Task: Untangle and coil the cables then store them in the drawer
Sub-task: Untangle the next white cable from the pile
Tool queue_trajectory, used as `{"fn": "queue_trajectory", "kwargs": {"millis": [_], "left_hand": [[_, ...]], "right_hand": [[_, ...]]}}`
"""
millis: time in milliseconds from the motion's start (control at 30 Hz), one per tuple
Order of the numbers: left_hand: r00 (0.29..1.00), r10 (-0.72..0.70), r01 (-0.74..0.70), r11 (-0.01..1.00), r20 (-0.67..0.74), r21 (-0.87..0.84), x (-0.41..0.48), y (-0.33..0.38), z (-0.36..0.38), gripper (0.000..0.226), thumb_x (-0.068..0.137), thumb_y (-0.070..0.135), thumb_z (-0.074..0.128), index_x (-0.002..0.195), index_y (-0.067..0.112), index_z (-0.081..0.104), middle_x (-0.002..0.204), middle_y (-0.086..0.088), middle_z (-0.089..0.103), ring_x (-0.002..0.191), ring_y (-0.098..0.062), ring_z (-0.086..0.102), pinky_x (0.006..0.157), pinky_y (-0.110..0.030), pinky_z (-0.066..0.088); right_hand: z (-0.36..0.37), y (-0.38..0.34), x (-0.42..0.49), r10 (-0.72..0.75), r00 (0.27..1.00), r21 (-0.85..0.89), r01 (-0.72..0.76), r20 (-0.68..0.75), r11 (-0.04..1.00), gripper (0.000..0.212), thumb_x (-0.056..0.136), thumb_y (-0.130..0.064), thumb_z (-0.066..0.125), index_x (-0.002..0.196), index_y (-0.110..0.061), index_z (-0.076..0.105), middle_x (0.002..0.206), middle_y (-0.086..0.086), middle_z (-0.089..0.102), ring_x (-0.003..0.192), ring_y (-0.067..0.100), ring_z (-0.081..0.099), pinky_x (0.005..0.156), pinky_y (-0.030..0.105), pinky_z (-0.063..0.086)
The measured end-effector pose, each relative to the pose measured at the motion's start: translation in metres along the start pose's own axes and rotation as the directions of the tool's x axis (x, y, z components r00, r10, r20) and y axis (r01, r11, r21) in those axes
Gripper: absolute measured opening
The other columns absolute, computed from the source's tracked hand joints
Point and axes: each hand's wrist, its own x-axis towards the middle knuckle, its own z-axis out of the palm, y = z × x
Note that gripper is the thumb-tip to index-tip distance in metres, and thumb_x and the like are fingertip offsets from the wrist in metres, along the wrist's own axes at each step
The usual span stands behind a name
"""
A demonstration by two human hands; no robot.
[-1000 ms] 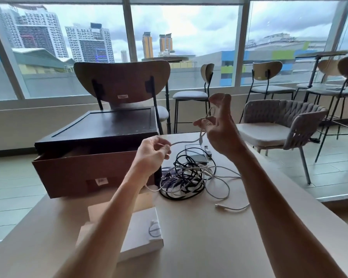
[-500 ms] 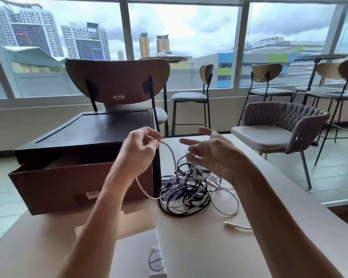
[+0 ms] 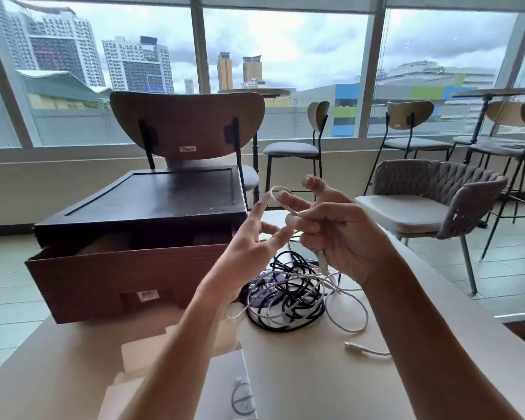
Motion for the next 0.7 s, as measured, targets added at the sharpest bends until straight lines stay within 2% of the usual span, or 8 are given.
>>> {"fn": "queue_trajectory", "kwargs": {"millis": [67,133,200,300,433,533,600,700], "left_hand": [[0.997,0.081,-0.082,0.996,-0.019,-0.031,0.001,0.0,0.005,0.062,0.099,0.031,0.059,0.147,0.055,0.029,0.107,0.002,0.06,0.066,0.003,0.057,0.074,-0.03,0.055],[0.986,0.147,-0.153,0.986,-0.081,-0.07,0.002,0.002,0.007,0.053,0.101,0.019,0.057,0.141,0.05,0.042,0.104,0.003,0.059,0.06,0.004,0.053,0.061,-0.017,0.044],[0.96,0.182,-0.196,0.98,-0.213,-0.044,0.004,0.002,0.007,0.045,0.098,0.017,0.062,0.135,0.039,0.046,0.102,0.001,0.062,0.067,-0.005,0.054,0.065,-0.025,0.046],[0.914,0.216,-0.196,0.976,-0.343,0.092,0.004,0.002,-0.002,0.06,0.092,0.024,0.07,0.137,0.033,0.031,0.106,0.003,0.062,0.06,-0.003,0.048,0.063,-0.016,0.046],[0.907,0.377,-0.304,0.894,-0.187,0.33,0.003,0.002,-0.019,0.089,0.095,0.024,0.066,0.15,0.055,0.003,0.108,0.007,0.058,0.052,-0.003,0.046,0.061,-0.019,0.044],[0.917,0.396,-0.305,0.775,-0.049,0.553,0.003,0.004,-0.024,0.058,0.1,0.029,0.057,0.148,0.052,0.033,0.104,0.011,0.058,0.061,0.001,0.05,0.063,-0.014,0.037],[0.914,0.402,-0.273,0.711,-0.057,0.648,0.002,0.003,-0.025,0.024,0.101,0.033,0.054,0.123,0.036,0.064,0.094,0.011,0.058,0.069,0.0,0.054,0.062,-0.018,0.037],[0.918,0.371,-0.19,0.721,-0.139,0.666,0.001,-0.002,-0.03,0.019,0.1,0.04,0.055,0.097,0.027,0.069,0.084,0.012,0.058,0.067,-0.004,0.054,0.061,-0.028,0.044]], "right_hand": [[-0.002,0.002,0.001,0.017,0.998,0.084,-0.022,0.057,0.996,0.058,0.065,0.019,0.058,0.105,-0.017,0.037,0.105,0.018,0.056,0.055,0.01,0.044,0.037,0.015,0.031],[-0.003,0.002,0.001,0.026,0.995,0.131,-0.038,0.1,0.991,0.058,0.064,0.016,0.065,0.104,-0.016,0.038,0.103,0.018,0.053,0.055,0.01,0.045,0.037,0.015,0.033],[-0.004,0.0,0.0,0.033,0.993,0.146,-0.049,0.113,0.988,0.054,0.066,0.016,0.065,0.103,-0.015,0.04,0.102,0.018,0.048,0.055,0.01,0.046,0.037,0.015,0.034],[-0.005,-0.006,-0.002,0.047,0.994,0.132,-0.059,0.096,0.989,0.049,0.066,0.015,0.064,0.101,-0.014,0.043,0.101,0.018,0.047,0.054,0.01,0.046,0.037,0.014,0.033],[-0.008,-0.009,-0.004,0.118,0.99,0.05,-0.122,0.082,0.991,0.052,0.06,0.012,0.071,0.099,-0.012,0.047,0.102,0.022,0.054,0.052,0.008,0.045,0.037,0.013,0.027],[-0.007,-0.01,-0.005,0.158,0.984,0.013,-0.159,0.077,0.987,0.047,0.062,0.012,0.07,0.098,-0.009,0.048,0.11,0.026,0.045,0.051,0.008,0.048,0.037,0.012,0.032],[-0.006,-0.012,-0.006,0.145,0.989,-0.049,-0.144,0.014,0.988,0.042,0.068,0.016,0.064,0.097,-0.01,0.047,0.107,0.024,0.046,0.052,0.009,0.051,0.037,0.012,0.036],[-0.008,-0.016,-0.008,0.13,0.984,-0.242,-0.157,-0.122,0.958,0.037,0.08,0.016,0.048,0.104,-0.011,0.043,0.101,0.023,0.061,0.058,0.012,0.056,0.044,0.014,0.043]]}}
